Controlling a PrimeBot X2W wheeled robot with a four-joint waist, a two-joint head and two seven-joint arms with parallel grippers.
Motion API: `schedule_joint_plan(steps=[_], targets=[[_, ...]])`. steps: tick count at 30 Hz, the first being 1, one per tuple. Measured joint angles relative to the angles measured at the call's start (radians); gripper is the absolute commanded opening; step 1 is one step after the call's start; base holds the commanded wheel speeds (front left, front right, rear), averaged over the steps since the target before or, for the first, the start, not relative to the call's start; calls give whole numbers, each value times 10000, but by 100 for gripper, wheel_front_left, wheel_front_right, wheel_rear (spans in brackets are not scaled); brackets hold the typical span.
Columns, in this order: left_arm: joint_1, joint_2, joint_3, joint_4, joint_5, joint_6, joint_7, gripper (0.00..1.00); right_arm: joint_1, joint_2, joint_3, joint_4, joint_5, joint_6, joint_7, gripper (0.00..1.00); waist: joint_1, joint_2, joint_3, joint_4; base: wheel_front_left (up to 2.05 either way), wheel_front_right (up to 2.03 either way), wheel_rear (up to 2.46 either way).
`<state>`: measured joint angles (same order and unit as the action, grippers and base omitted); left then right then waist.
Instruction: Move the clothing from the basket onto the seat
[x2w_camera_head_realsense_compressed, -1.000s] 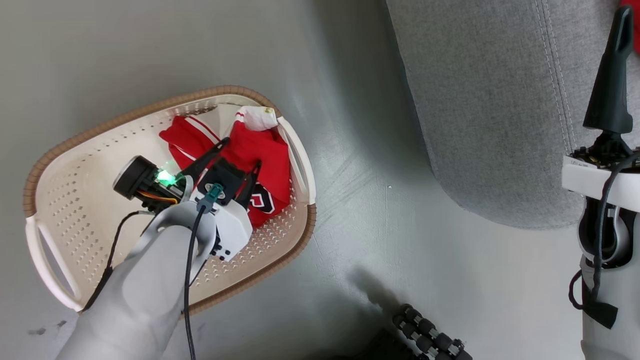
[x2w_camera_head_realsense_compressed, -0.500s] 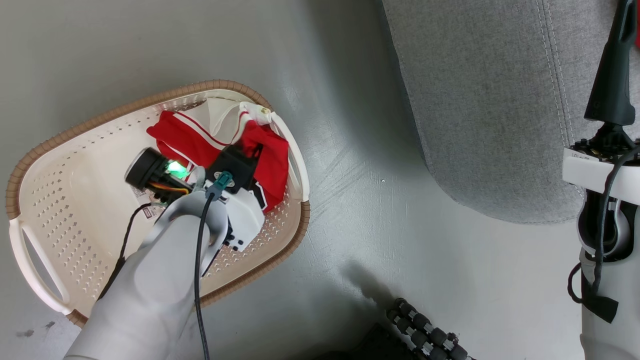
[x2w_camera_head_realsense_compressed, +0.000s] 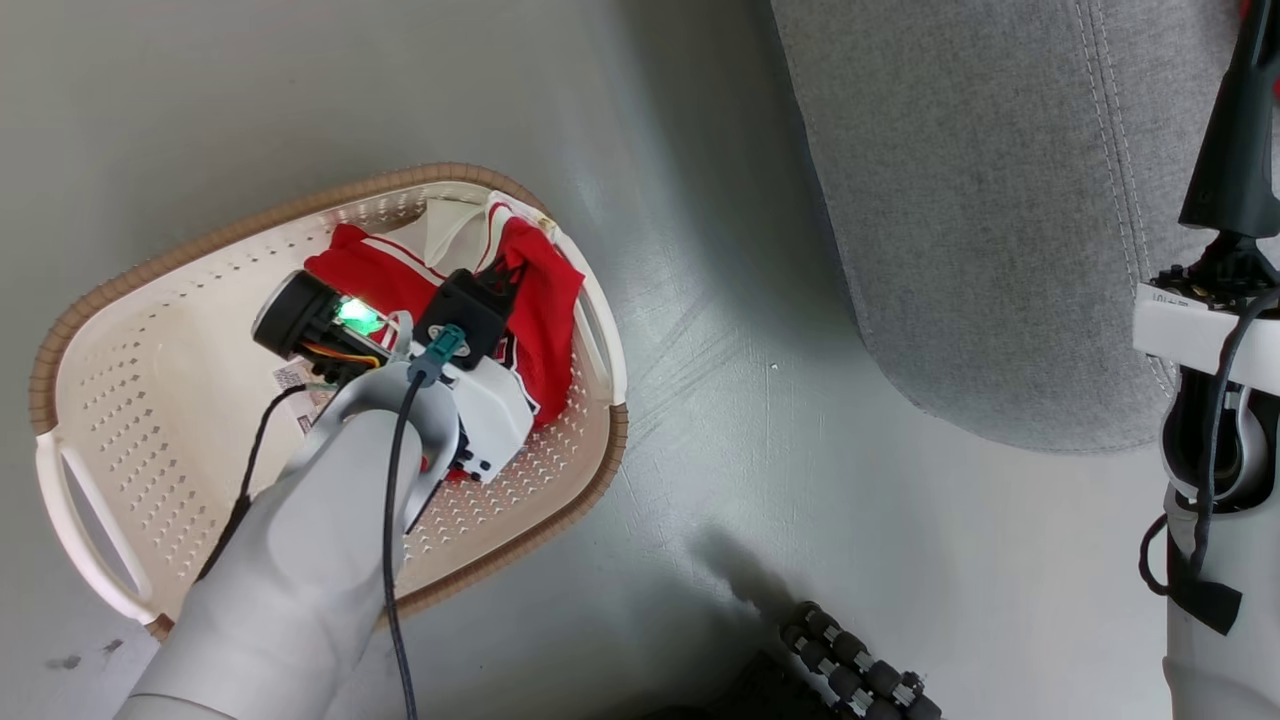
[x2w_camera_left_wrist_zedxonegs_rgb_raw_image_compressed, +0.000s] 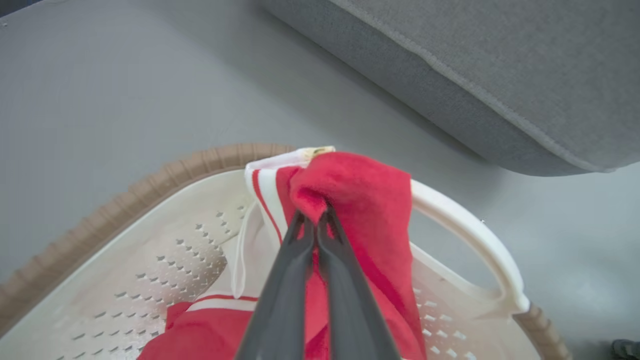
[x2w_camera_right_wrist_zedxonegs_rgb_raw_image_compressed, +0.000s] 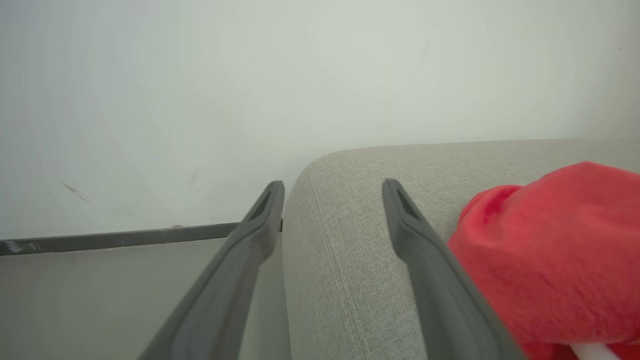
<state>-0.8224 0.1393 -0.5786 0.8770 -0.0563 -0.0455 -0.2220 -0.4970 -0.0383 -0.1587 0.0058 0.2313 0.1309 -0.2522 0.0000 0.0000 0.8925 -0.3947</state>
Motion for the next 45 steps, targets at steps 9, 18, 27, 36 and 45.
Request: schedule_joint_plan(steps=[9, 18, 27, 36, 45], targets=[[22, 171, 190, -180, -71, 23, -169, 0, -53, 0, -15, 50, -12, 0, 0, 100, 0, 0, -215, 213, 0, 0, 0], [511, 311, 523, -771, -401, 230, -263, 0, -176, -4, -10, 165, -441, 0, 0, 100, 0, 0, -594, 525, 0, 0, 0], [894, 330, 897, -2393, -608, 514, -293, 0, -156, -10, 38, 378, -746, 0, -2, 100, 0, 0, -1149, 897, 0, 0, 0], [1816, 449, 1432, -4266, -755, 834, -297, 0, 126, -23, 247, 652, -878, 0, -2, 100, 0, 0, -1959, 1359, 0, 0, 0], [2651, 602, 1935, -5695, -932, 1076, -305, 0, 400, -44, 430, 828, -1269, 0, -2, 100, 0, 0, -2840, 1770, 0, 0, 0]])
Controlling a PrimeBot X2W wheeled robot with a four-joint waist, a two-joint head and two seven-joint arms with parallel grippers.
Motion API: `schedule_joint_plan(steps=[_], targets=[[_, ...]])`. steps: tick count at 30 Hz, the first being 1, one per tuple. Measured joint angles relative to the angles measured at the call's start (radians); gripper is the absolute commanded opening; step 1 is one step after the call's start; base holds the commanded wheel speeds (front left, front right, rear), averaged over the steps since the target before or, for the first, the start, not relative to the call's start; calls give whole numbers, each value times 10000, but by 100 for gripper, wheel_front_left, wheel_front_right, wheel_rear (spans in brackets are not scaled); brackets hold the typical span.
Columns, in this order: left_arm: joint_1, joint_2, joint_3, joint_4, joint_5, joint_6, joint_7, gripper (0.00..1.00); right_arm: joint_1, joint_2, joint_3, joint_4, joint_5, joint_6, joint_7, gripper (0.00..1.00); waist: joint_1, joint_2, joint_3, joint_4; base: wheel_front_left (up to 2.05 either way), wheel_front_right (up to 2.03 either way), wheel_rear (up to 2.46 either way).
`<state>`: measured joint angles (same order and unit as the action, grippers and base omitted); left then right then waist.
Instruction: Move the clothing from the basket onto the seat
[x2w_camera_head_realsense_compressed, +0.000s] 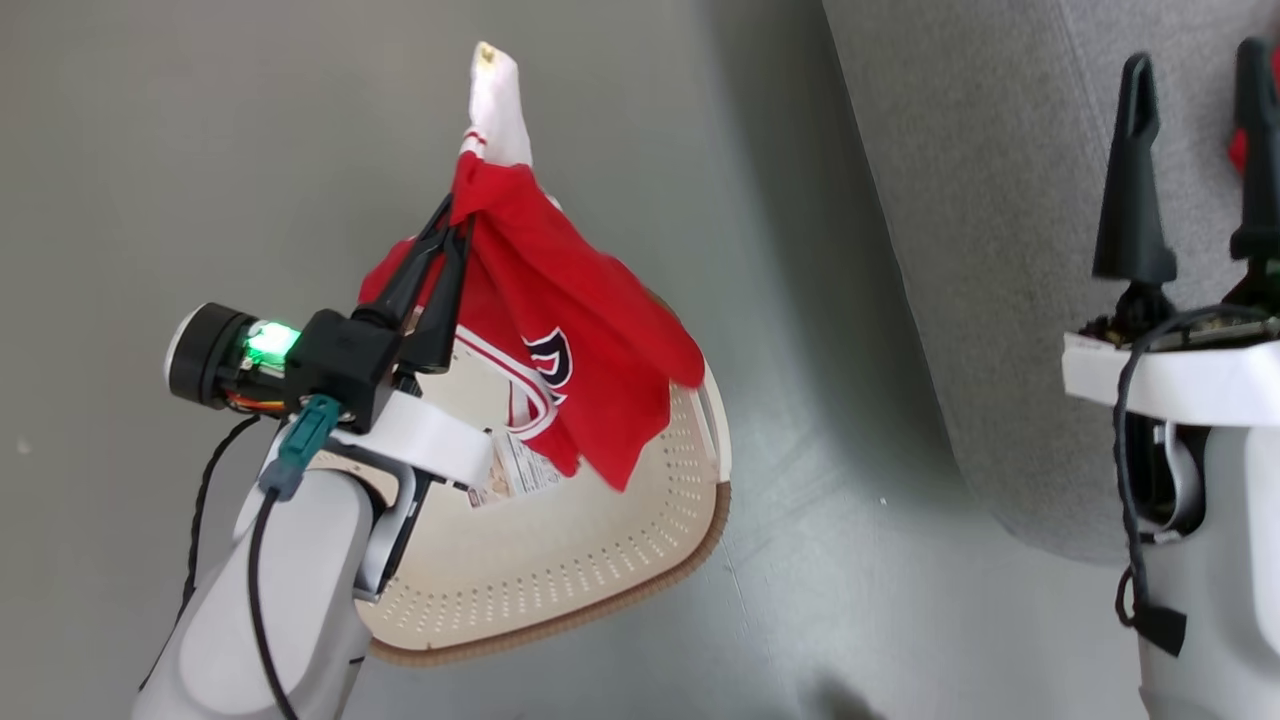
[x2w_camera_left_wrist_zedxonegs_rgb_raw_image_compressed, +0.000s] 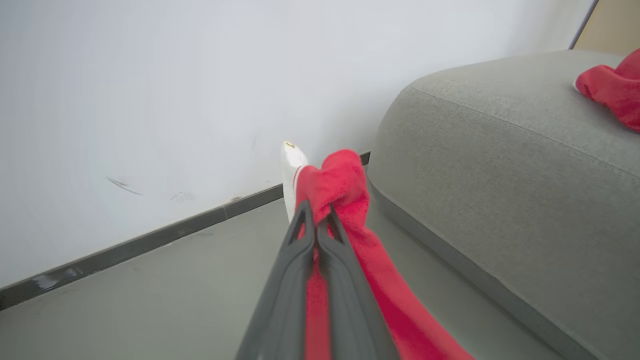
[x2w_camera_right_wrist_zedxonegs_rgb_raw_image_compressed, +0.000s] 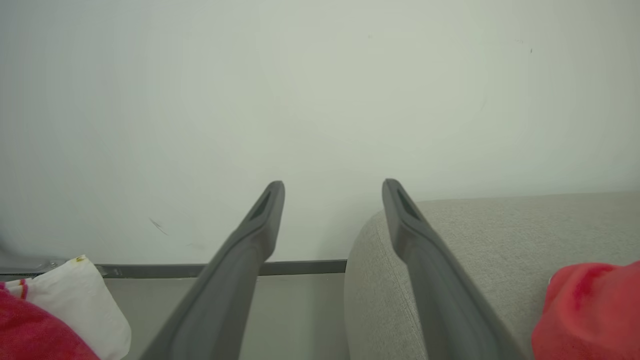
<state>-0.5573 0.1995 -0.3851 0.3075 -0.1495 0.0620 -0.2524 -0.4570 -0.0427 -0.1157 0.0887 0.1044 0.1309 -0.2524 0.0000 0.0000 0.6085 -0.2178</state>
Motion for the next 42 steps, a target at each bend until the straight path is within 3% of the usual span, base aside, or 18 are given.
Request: schedule_joint_plan(steps=[13, 22, 29, 42], targets=[[515, 311, 343, -1145, -132, -25, 0, 0, 688, -21, 165, 282, -539, 0, 0, 100, 0, 0, -1476, 471, 0, 0, 0], [818, 970, 384, -1300, -82, -453, 0, 0, 1241, -265, 431, 575, -723, 0, 0, 100, 0, 0, -2540, 716, 0, 0, 0], [825, 1327, 410, -1523, 40, -637, 0, 0, 1677, -650, 1365, 1003, -970, 0, 0, 100, 0, 0, -3339, 887, 0, 0, 0], [761, 1237, 150, -1668, 50, -1035, -2, 0, 1968, -999, 3287, 1492, -834, 0, 35, 100, 0, 0, -4582, 1112, 0, 0, 0]])
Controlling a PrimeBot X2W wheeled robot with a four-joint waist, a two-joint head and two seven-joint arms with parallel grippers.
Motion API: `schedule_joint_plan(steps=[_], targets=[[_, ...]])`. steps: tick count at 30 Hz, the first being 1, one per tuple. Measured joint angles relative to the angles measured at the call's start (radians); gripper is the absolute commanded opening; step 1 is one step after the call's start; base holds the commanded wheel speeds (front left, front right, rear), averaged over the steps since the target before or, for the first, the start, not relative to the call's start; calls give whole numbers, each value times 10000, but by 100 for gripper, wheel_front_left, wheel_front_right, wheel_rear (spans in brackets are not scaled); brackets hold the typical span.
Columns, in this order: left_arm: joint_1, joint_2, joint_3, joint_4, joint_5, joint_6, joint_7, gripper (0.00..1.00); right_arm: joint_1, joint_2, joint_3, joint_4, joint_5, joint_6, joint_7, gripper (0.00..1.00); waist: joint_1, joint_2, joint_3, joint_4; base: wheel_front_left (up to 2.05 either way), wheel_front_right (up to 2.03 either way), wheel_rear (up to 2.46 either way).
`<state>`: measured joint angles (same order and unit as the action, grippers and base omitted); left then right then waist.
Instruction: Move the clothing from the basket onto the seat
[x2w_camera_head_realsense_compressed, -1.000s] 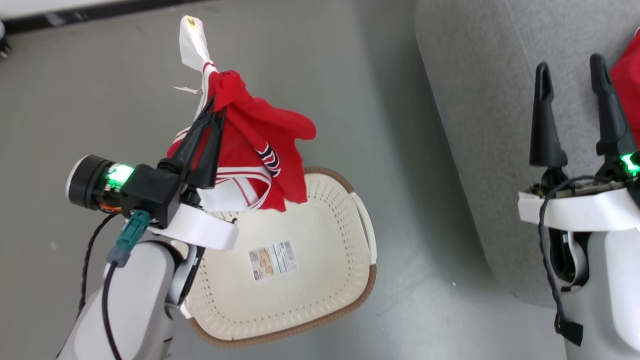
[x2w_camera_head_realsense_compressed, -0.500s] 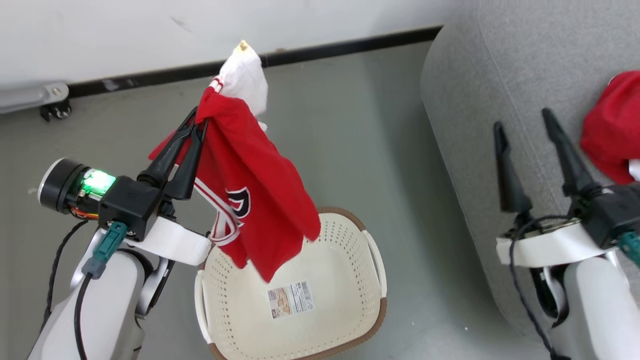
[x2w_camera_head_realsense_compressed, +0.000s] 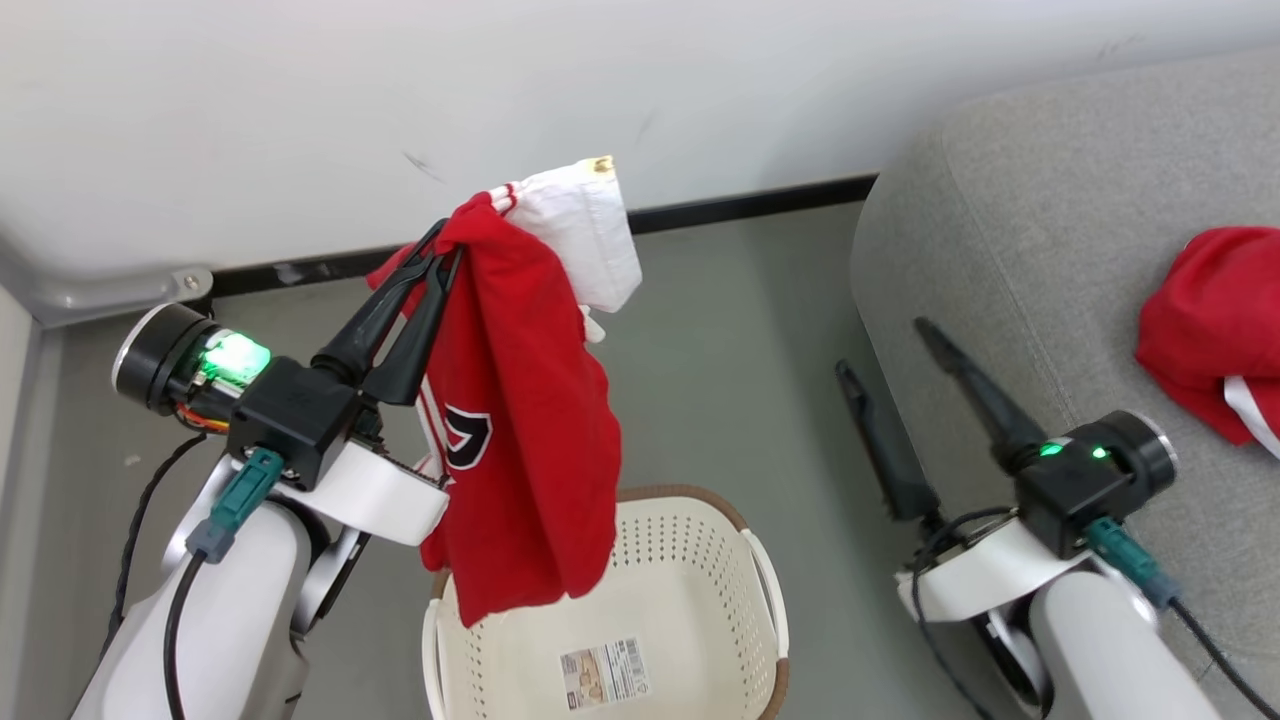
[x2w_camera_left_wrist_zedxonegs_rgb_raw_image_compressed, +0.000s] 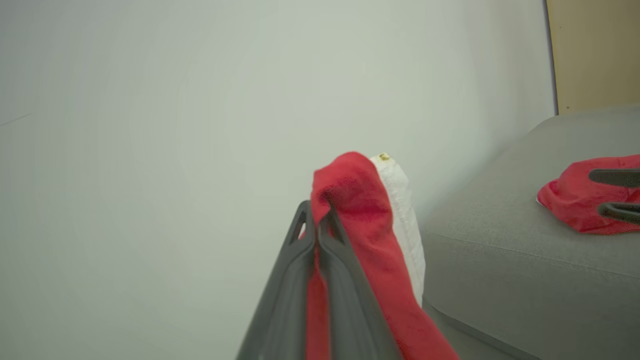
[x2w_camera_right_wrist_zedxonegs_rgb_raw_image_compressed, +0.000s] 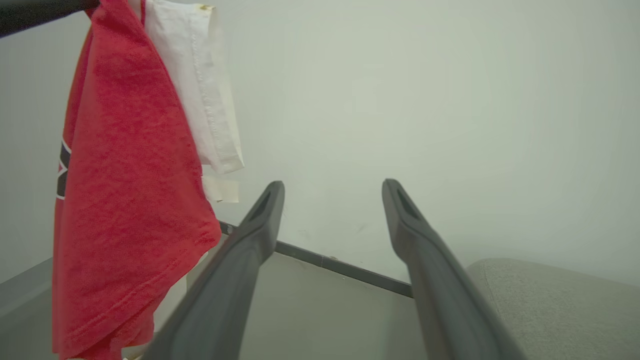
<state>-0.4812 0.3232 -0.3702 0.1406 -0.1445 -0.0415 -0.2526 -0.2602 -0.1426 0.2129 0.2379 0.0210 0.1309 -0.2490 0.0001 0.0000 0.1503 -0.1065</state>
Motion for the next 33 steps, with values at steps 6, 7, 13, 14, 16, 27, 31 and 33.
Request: schedule_joint_plan(steps=[6, 7, 13, 14, 16, 27, 31, 33], targets=[[-320, -140, -276, -2, 0, -201, 0, 0, 271, -115, 1197, 303, 380, 0, 167, 100, 0, 0, -513, 86, 0, 0, 0], [-367, -176, -334, -15, 0, -213, 2, 0, 335, -138, 1438, 337, 428, 0, 215, 100, 0, 0, -589, 100, 0, 0, 0], [-664, -357, -631, -21, 6, -303, 245, 0, 416, -96, 2987, 514, 1005, 0, 391, 100, 0, 0, -995, 194, 0, 0, 0], [-715, -401, -696, -21, 8, -305, 318, 0, 423, -56, 3271, 514, 1114, 0, 420, 100, 0, 0, -1054, 210, 0, 0, 0], [-789, -504, -780, -13, 27, -305, 430, 0, 475, 48, 3762, 512, 1300, 0, 424, 100, 0, 0, -1163, 239, 0, 0, 0], [-1163, -859, -1074, 337, 36, -380, 1160, 0, 111, 259, 4295, 805, 1220, 0, 483, 100, 0, 0, -1555, 287, 0, 0, 0], [-1274, -986, -1160, 426, 36, -382, 1392, 0, -24, 391, 4042, 1083, 991, 0, 481, 100, 0, 0, -1615, 301, 0, 0, 0], [-1372, -1064, -1225, 493, 36, -382, 1501, 0, -49, 476, 3944, 1220, 886, 0, 481, 100, -1, 0, -1635, 315, 0, 0, 0]])
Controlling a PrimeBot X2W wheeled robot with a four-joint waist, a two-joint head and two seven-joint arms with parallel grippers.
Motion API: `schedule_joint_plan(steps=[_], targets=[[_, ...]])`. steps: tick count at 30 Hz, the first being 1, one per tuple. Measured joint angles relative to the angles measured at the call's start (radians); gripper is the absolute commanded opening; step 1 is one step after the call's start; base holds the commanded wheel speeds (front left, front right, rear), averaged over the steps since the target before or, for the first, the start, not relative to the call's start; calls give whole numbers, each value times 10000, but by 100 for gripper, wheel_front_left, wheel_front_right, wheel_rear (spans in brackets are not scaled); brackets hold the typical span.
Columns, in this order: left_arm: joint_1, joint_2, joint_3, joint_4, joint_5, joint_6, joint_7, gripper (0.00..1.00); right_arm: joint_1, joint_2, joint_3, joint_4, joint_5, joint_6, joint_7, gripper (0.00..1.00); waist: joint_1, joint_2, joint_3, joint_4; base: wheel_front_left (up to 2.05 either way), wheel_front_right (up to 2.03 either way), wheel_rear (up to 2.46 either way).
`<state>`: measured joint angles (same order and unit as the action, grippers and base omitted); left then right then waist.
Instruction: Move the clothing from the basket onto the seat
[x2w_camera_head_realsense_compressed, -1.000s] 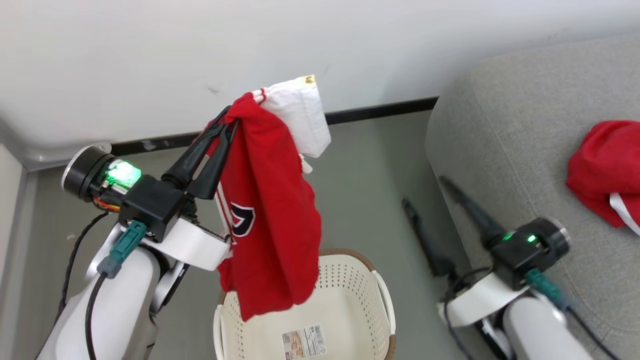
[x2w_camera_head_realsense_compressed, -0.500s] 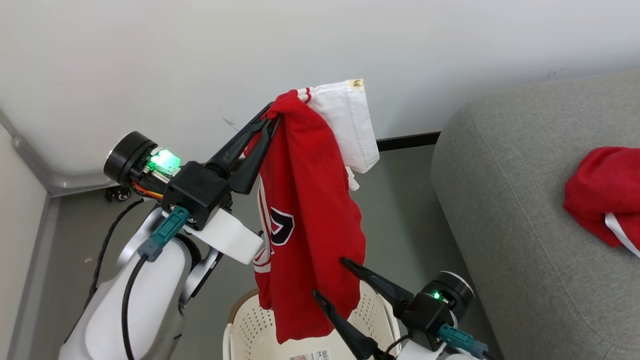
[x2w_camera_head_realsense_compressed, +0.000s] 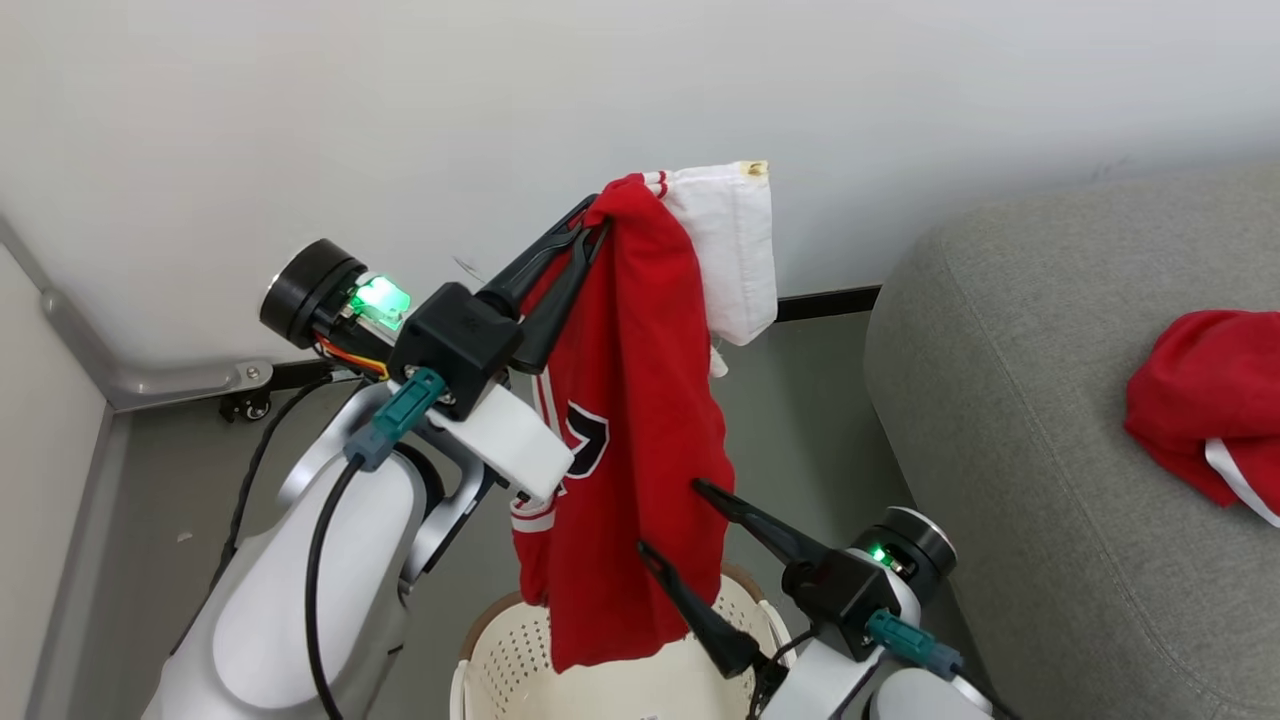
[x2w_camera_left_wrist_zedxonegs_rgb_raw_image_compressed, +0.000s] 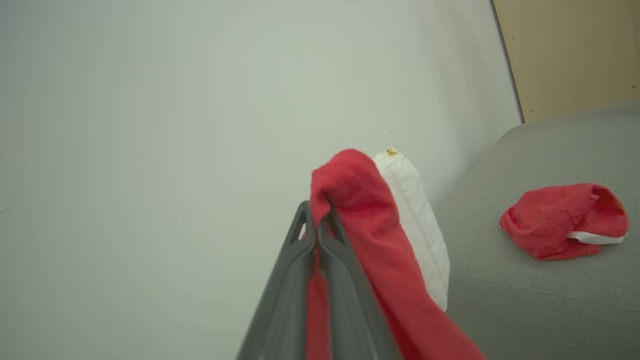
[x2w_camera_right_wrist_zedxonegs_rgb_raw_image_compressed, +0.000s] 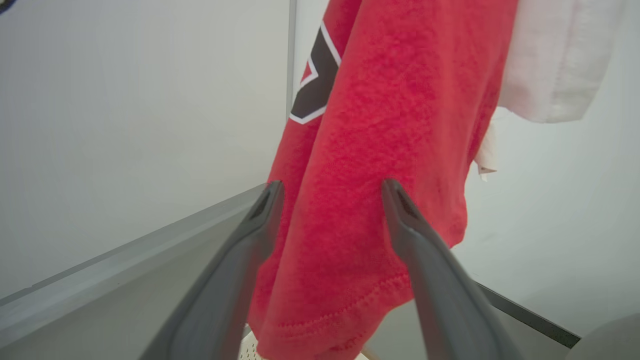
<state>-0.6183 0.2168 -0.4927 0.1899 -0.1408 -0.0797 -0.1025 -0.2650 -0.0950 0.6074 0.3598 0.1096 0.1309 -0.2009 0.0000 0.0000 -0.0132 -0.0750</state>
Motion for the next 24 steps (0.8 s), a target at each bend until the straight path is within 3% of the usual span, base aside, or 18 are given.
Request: schedule_joint_plan(steps=[6, 17, 24], targets=[[-148, -96, -81, 157, 82, 2, 341, 0, -18, 196, -568, 439, -240, 0, -15, 100, 0, 0, -35, 35, 0, 0, 0], [-247, -606, -337, 265, 234, 192, 895, 0, -243, 328, -2219, 1034, -1720, 0, -169, 100, 1, 0, -51, 32, 0, 0, 0], [-410, -830, -600, 182, 219, 167, 857, 0, -560, 337, -1361, 1540, -1346, 0, -192, 100, 0, 0, -73, 179, 0, 0, 0]])
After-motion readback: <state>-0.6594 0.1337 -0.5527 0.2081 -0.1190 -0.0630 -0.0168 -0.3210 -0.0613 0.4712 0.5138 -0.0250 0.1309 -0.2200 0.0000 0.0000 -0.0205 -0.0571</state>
